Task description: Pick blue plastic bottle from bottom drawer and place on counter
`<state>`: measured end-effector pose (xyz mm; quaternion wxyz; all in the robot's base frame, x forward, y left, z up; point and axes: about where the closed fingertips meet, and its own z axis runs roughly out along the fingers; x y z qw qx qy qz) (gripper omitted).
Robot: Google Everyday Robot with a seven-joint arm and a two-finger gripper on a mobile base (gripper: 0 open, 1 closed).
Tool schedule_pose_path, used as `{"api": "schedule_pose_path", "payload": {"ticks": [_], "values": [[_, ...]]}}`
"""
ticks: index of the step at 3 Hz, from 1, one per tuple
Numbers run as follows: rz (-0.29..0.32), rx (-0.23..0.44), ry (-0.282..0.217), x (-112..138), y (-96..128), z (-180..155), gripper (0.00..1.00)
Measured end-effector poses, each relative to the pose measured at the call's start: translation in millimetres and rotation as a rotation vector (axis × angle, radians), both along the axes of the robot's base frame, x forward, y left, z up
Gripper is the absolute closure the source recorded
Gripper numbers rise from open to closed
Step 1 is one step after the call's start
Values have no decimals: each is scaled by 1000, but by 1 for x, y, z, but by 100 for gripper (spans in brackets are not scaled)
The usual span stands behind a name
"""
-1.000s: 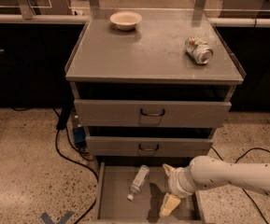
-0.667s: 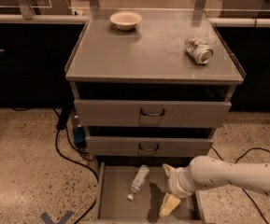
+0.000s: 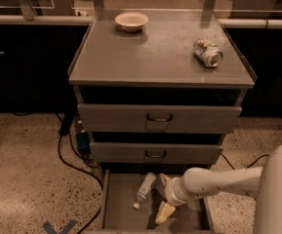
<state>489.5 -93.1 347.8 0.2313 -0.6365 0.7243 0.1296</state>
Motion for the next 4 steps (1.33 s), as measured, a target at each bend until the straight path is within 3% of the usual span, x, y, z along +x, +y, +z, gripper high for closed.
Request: {"api": "schedule_pose_path", "payload": {"ticks": [2,3,4], "values": [[0,14,1,40,45,-82,0],[0,14,1,40,45,-82,0],[45,3,-7,43,45,-92,0]]}}
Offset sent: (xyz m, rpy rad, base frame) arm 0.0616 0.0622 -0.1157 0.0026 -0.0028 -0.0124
